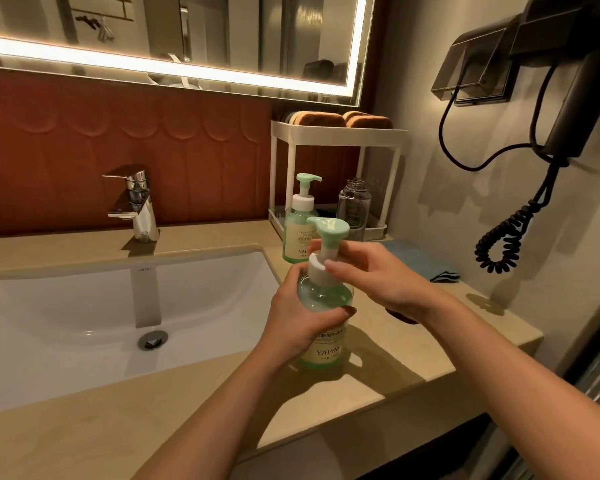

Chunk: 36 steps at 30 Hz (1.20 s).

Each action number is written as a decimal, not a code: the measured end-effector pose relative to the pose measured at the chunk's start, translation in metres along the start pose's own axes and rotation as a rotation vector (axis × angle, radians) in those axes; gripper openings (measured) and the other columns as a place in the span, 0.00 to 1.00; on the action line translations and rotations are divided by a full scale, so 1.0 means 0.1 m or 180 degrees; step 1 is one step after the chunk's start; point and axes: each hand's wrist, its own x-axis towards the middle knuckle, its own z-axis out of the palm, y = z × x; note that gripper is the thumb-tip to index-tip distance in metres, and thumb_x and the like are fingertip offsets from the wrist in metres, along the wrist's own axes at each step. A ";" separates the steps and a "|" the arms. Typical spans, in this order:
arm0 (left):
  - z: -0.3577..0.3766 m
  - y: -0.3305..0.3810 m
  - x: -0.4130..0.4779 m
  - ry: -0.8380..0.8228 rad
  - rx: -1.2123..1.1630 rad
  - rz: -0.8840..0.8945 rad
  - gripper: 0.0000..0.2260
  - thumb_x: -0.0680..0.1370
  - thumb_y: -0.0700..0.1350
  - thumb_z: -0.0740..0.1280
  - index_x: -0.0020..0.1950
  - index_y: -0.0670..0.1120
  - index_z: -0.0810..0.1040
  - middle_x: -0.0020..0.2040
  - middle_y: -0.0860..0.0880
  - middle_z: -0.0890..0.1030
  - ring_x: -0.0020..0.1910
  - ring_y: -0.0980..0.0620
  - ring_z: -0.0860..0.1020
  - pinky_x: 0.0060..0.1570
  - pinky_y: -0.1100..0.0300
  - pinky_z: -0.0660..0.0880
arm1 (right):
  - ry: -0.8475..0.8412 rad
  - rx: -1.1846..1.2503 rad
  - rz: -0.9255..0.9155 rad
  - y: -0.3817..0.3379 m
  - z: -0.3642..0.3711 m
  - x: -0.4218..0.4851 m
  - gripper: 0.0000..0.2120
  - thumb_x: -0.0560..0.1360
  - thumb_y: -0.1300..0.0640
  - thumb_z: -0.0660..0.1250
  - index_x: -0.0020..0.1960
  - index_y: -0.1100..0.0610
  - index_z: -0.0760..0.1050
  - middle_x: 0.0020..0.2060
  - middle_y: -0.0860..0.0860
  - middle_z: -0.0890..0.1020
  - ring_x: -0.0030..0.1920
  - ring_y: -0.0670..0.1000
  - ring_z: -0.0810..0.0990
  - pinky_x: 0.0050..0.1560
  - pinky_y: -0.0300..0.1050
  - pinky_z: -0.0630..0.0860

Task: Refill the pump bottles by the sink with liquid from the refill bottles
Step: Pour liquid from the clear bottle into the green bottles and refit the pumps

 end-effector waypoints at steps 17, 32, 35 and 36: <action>0.01 0.02 -0.01 0.0055 0.0002 -0.0028 0.31 0.60 0.52 0.75 0.60 0.54 0.68 0.52 0.58 0.77 0.51 0.57 0.76 0.47 0.63 0.74 | 0.0006 0.0118 0.0388 0.03 0.11 -0.09 0.10 0.80 0.50 0.56 0.59 0.41 0.68 0.54 0.33 0.72 0.49 0.27 0.72 0.42 0.20 0.69; 0.03 0.00 -0.01 0.0008 -0.0073 -0.0104 0.31 0.64 0.43 0.77 0.63 0.52 0.68 0.54 0.53 0.77 0.55 0.53 0.77 0.52 0.57 0.76 | 0.0991 -0.0394 0.0152 0.00 0.33 0.12 0.27 0.66 0.45 0.73 0.59 0.44 0.63 0.57 0.46 0.72 0.59 0.49 0.72 0.60 0.49 0.70; 0.03 0.01 -0.01 -0.0036 -0.0048 -0.0063 0.30 0.64 0.46 0.77 0.62 0.53 0.68 0.53 0.55 0.78 0.53 0.54 0.77 0.50 0.59 0.76 | 0.0587 -0.0263 0.0078 -0.03 0.28 0.07 0.21 0.72 0.43 0.65 0.61 0.42 0.62 0.62 0.47 0.68 0.65 0.50 0.67 0.64 0.48 0.66; 0.02 0.02 -0.02 -0.0039 -0.0011 -0.0055 0.30 0.62 0.49 0.77 0.60 0.54 0.68 0.52 0.57 0.77 0.52 0.56 0.77 0.48 0.62 0.75 | 0.0355 0.0001 0.0176 -0.04 0.25 0.04 0.18 0.74 0.44 0.62 0.61 0.41 0.63 0.63 0.46 0.69 0.65 0.48 0.68 0.62 0.43 0.67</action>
